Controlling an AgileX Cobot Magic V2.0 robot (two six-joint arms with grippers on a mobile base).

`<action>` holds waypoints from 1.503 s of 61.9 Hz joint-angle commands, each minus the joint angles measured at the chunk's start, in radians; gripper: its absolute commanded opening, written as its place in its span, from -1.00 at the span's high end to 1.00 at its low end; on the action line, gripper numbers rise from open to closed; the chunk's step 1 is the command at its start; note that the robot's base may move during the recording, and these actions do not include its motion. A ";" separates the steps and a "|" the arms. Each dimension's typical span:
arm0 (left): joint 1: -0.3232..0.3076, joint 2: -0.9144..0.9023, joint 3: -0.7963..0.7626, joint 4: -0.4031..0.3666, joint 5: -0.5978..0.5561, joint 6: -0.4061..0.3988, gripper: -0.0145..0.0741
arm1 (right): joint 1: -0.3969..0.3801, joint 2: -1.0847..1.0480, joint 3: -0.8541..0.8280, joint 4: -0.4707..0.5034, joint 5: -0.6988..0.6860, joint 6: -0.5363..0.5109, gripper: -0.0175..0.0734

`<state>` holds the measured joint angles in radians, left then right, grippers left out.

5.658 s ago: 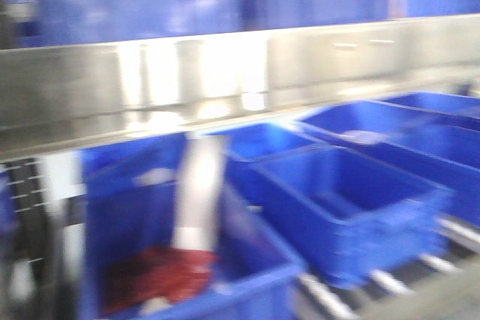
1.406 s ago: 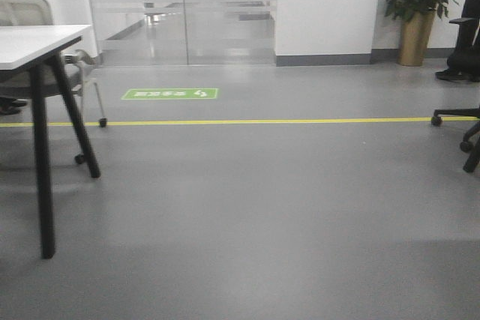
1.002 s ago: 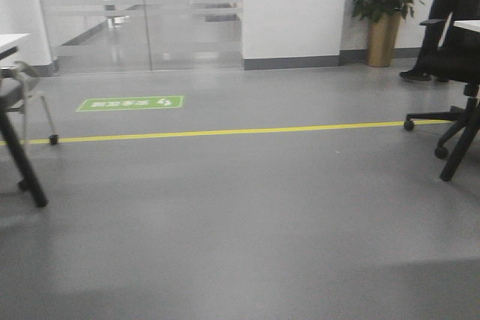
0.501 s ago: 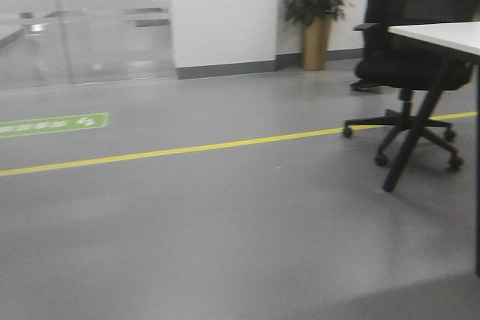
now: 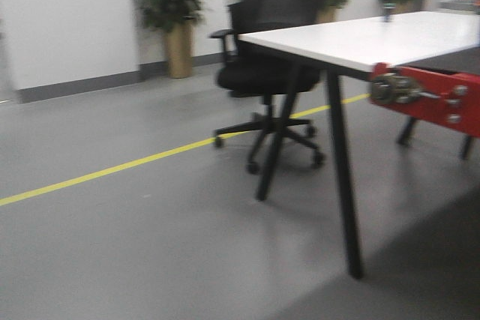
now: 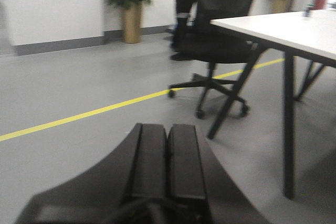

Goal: Grab orange capacitor from left shelf to right conveyor
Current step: 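Drive the base across the floor to the red-framed conveyor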

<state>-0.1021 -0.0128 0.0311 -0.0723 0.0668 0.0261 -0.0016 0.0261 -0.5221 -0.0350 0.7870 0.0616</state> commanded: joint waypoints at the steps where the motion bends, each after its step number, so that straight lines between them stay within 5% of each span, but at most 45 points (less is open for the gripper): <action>1: -0.002 -0.011 -0.003 -0.002 -0.091 -0.002 0.96 | -0.002 0.018 -0.031 -0.007 -0.091 -0.002 0.34; 93: -0.002 -0.011 -0.003 -0.002 -0.091 -0.002 0.96 | -0.002 0.018 -0.031 -0.007 -0.091 -0.002 0.34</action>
<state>-0.1021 -0.0128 0.0311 -0.0723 0.0668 0.0261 -0.0016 0.0261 -0.5221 -0.0350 0.7870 0.0616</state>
